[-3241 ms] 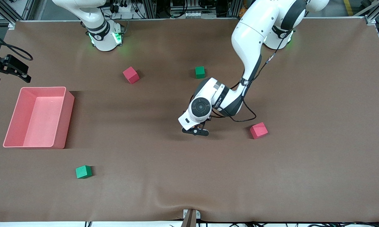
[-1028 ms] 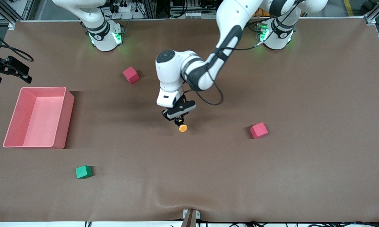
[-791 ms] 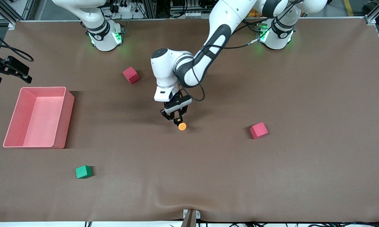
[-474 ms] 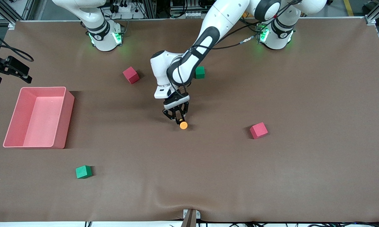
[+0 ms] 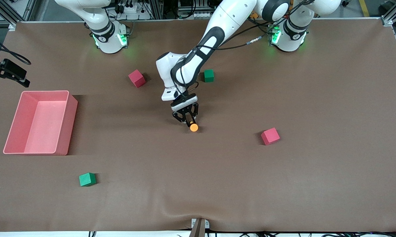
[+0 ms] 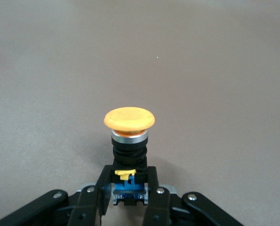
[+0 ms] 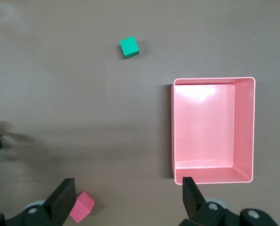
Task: Place and upright button with both arms
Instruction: 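Lift and turn the button upright with the left gripper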
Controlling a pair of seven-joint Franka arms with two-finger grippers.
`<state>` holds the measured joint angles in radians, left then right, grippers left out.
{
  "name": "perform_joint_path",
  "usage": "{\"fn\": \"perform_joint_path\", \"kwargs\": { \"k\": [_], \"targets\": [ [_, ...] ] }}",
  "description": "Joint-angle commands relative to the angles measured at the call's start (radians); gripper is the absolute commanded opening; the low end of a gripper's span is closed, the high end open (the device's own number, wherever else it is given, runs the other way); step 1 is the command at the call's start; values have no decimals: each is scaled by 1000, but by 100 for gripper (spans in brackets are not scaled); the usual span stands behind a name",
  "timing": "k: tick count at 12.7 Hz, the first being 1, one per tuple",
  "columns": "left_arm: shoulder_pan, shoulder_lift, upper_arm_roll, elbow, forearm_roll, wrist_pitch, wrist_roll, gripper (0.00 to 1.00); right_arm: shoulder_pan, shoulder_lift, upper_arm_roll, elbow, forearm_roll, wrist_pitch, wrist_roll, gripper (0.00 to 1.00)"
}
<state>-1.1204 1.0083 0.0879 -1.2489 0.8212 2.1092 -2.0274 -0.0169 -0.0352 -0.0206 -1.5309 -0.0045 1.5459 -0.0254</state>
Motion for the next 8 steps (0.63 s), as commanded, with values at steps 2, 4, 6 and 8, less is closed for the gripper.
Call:
{"fn": "perform_joint_path", "kwargs": {
  "k": [2, 4, 6, 8],
  "targets": [
    [-59, 26, 9, -4, 15, -38, -71, 0, -25, 8, 16, 12, 18, -4, 5, 100],
    [-68, 35, 9, -7, 12, -38, -95, 2, -25, 8, 16, 12, 18, -4, 5, 100],
    [-79, 49, 7, -6, 9, -48, -112, 5, -25, 8, 16, 12, 18, -4, 5, 100],
    [-79, 64, 6, -6, 9, -48, -117, 7, -25, 8, 16, 12, 18, -4, 5, 100]
  ]
}}
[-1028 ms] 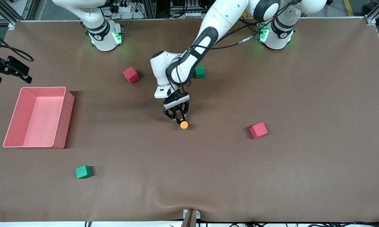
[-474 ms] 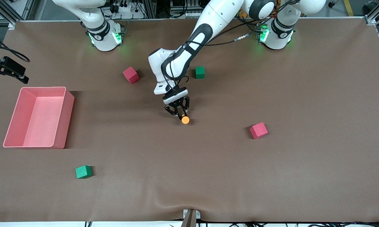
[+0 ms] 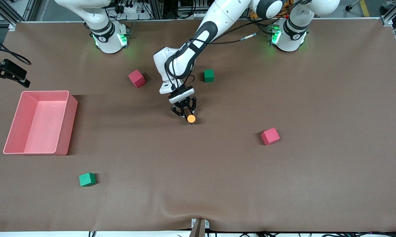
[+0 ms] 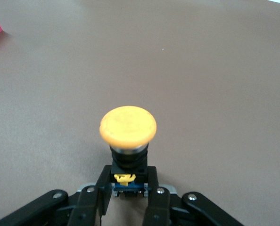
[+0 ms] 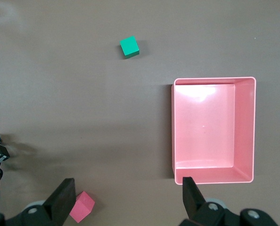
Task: Place and upright button with both arms
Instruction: 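Lift and turn the button upright with the left gripper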
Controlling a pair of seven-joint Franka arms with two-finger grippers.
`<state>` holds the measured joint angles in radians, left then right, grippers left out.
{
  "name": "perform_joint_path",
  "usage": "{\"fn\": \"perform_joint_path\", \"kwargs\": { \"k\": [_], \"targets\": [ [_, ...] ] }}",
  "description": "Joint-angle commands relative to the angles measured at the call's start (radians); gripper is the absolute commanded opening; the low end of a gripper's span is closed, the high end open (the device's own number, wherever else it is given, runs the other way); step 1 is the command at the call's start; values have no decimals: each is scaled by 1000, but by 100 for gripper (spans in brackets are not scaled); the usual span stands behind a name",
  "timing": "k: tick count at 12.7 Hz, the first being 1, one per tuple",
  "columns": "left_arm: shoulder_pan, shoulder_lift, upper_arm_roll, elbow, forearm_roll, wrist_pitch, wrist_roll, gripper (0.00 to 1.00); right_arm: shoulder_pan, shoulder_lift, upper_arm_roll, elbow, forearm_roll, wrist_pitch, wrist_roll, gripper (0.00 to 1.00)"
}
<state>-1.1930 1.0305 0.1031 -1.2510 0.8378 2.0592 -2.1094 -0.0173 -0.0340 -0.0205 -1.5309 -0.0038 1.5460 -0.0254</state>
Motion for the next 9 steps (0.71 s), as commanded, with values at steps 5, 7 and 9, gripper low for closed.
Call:
{"fn": "perform_joint_path", "kwargs": {
  "k": [5, 7, 9],
  "targets": [
    [-8, 29, -14, 1, -35, 2, -24, 100, -24, 6, 16, 12, 18, -4, 5, 100],
    [-8, -1, -17, 2, -109, 1, -20, 100, -24, 6, 16, 12, 18, -4, 5, 100],
    [-7, -44, -29, 2, -190, -16, 9, 100, -24, 6, 16, 12, 18, -3, 5, 100]
  ]
}}
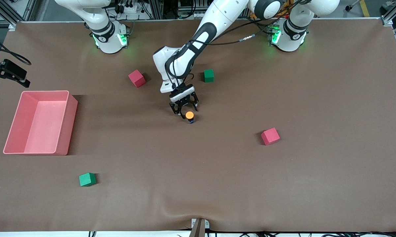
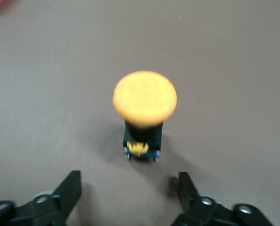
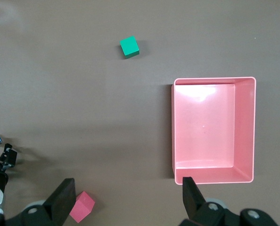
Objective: Place and upright button with both arms
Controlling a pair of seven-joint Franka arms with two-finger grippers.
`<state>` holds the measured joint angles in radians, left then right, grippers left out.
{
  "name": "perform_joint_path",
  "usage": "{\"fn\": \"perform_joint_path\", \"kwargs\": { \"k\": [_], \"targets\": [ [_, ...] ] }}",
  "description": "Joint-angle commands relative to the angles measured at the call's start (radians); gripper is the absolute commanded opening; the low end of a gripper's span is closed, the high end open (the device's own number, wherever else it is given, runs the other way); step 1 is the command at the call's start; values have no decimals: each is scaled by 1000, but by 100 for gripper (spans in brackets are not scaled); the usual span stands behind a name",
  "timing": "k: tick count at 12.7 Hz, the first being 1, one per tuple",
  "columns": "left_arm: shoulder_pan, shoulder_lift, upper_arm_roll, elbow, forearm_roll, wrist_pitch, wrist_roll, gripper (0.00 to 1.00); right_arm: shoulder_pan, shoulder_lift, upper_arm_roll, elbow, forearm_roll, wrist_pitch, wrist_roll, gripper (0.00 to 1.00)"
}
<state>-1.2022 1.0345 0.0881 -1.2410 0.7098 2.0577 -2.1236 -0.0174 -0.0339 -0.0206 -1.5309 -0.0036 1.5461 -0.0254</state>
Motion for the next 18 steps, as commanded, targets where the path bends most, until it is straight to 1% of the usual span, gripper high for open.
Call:
{"fn": "perform_joint_path", "kwargs": {
  "k": [1, 3, 5, 7, 8, 9, 10, 11, 12, 14, 16, 18],
  "targets": [
    [3, -74, -14, -8, -105, -37, 48, 100, -24, 6, 16, 12, 17, -3, 5, 100],
    [3, -126, -15, -5, -202, -85, 100, 100, -26, 6, 16, 12, 17, -3, 5, 100],
    [7, -195, -16, -6, -280, -170, 149, 100, -26, 6, 16, 12, 17, -3, 5, 100],
    [22, -282, -10, -6, -366, -241, 264, 100, -26, 6, 16, 12, 17, -4, 5, 100],
    [42, -328, -8, -8, -397, -255, 312, 100, -26, 6, 16, 12, 17, -6, 5, 100],
    [61, -377, -10, -9, -403, -266, 348, 100, -26, 6, 16, 12, 17, -9, 5, 100],
    [90, -430, -13, -9, -427, -284, 393, 100, -27, 6, 16, 12, 17, -9, 5, 100],
    [120, -485, -11, -9, -479, -307, 456, 100, -27, 6, 16, 12, 17, -9, 5, 100],
    [160, -542, -10, -9, -519, -356, 546, 100, -27, 6, 16, 12, 17, -9, 5, 100],
    [240, -635, -11, -8, -535, -416, 725, 100, -27, 6, 16, 12, 17, -9, 4, 100],
    [336, -706, -10, -6, -596, -461, 882, 100, -27, 6, 16, 12, 17, -9, 4, 100],
    [436, -754, -8, -8, -605, -517, 1049, 100, -29, 6, 16, 12, 17, -11, 4, 100]
  ]
}}
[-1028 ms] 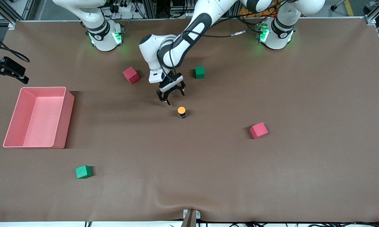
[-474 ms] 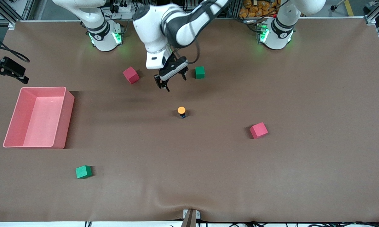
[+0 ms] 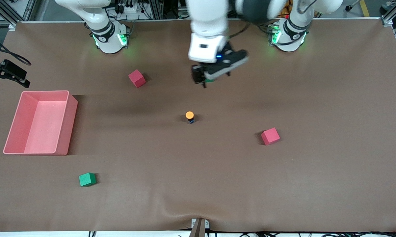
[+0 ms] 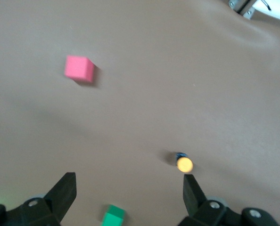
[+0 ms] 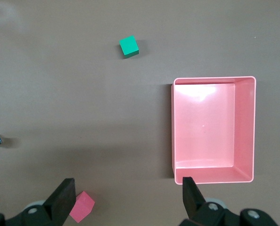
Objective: Place and upright button with both arms
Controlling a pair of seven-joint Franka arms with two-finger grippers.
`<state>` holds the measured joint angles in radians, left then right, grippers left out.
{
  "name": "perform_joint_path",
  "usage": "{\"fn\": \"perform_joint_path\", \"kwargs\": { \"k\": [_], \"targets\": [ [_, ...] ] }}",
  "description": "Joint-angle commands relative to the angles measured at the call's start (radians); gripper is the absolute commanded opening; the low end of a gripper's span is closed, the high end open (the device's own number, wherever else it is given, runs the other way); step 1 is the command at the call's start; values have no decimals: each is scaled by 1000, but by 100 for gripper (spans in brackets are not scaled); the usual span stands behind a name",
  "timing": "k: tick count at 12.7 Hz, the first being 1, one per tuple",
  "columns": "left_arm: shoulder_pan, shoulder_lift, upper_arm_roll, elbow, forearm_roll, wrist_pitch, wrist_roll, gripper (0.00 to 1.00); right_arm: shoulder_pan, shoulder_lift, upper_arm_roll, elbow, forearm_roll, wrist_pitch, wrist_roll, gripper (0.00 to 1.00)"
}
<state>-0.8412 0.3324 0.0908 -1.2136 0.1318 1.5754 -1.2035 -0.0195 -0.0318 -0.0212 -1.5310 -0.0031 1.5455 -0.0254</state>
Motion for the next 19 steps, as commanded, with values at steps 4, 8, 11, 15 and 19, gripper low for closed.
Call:
{"fn": "perform_joint_path", "kwargs": {
  "k": [4, 8, 11, 15, 19],
  "targets": [
    [269, -92, -13, -33, -55, -61, 379, 100, -28, 4, 17, 12, 17, -10, 4, 100],
    [411, -93, -11, -40, -58, -69, 666, 100, -28, 4, 17, 12, 17, -10, 4, 100],
    [491, -110, -13, -56, -58, -74, 769, 100, -28, 4, 17, 12, 17, -10, 4, 100],
    [580, -127, -16, -67, -61, -72, 869, 100, -28, 4, 17, 12, 17, -10, 2, 100],
    [671, -244, -19, -192, -98, -46, 981, 100, -28, 6, 17, 12, 17, -12, 2, 100]
  ]
}}
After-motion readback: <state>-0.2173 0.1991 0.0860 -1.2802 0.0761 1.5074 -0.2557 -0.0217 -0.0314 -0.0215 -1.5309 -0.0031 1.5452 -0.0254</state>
